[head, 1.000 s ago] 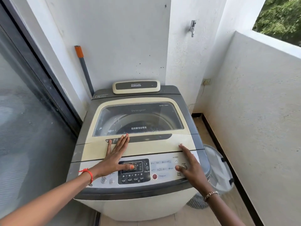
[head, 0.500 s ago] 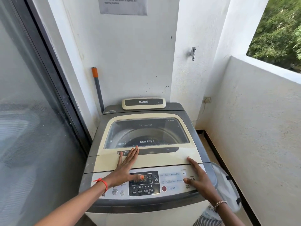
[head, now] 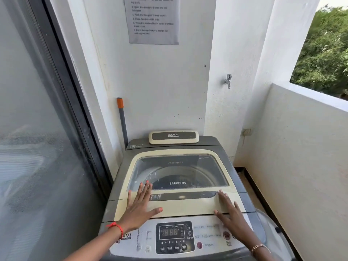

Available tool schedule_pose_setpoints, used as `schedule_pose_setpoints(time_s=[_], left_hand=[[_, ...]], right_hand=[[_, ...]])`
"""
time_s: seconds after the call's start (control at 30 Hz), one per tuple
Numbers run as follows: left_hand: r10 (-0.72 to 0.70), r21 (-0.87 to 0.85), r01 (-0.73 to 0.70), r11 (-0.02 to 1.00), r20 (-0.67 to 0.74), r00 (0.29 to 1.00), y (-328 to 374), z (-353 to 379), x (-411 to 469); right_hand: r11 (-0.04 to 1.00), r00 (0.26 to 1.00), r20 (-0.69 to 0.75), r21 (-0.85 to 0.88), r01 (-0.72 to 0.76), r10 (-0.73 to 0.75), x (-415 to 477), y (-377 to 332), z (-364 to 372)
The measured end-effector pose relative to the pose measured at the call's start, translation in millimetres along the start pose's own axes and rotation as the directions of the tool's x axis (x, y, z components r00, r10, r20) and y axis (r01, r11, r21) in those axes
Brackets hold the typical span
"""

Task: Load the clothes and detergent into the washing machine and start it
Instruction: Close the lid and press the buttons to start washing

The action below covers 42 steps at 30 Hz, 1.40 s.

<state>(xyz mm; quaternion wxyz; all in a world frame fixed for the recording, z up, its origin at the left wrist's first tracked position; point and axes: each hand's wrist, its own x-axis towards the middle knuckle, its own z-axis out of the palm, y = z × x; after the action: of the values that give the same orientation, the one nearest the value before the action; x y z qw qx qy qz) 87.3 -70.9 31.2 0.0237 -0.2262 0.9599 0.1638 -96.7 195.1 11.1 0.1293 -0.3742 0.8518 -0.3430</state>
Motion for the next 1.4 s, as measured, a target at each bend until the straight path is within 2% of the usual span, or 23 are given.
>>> schedule_pose_setpoints(time_s=[0.13, 0.27, 0.37, 0.5, 0.73, 0.9, 1.13, 1.4], left_hand=[[-0.093, 0.011, 0.094, 0.996, -0.066, 0.994, -11.2, -3.0, 4.6], [-0.211, -0.094, 0.205, 0.974, -0.060, 0.976, -21.6, 3.5, 6.4], [-0.245, -0.112, 0.237, 0.965, -0.054, 0.968, -23.8, 5.7, 8.3], [-0.260, -0.135, 0.253, 0.958, -0.043, 0.965, -25.1, 6.2, 12.6], [-0.275, -0.164, 0.267, 0.949, -0.024, 0.961, -23.7, 5.6, 13.6], [-0.281, -0.162, 0.271, 0.949, -0.043, 0.959, -24.9, 9.4, 12.7], [-0.280, -0.113, 0.268, 0.957, -0.110, 0.954, -26.3, 15.7, 13.6], [-0.282, -0.111, 0.270, 0.956, -0.114, 0.952, -25.2, 15.2, 13.6]], right_hand=[[0.996, 1.000, 0.004, -0.088, 0.014, -0.014, 22.2, 12.2, -8.3], [0.984, 0.998, 0.051, -0.174, 0.039, -0.031, 39.5, 29.3, -12.1], [0.977, 0.998, 0.048, -0.209, 0.048, -0.039, 45.9, 30.9, -10.2], [0.983, 1.000, -0.020, -0.185, 0.010, -0.014, 51.4, 30.0, -5.8], [0.932, 0.995, -0.098, -0.361, -0.022, -0.015, 54.1, 34.1, 7.6], [0.912, 0.990, -0.140, -0.409, -0.038, -0.022, 51.2, 31.8, 11.9], [0.903, 0.992, -0.124, -0.427, -0.038, -0.017, 51.2, 27.4, 11.4], [0.895, 0.994, -0.105, -0.445, -0.036, -0.012, 51.8, 26.1, 10.3]])
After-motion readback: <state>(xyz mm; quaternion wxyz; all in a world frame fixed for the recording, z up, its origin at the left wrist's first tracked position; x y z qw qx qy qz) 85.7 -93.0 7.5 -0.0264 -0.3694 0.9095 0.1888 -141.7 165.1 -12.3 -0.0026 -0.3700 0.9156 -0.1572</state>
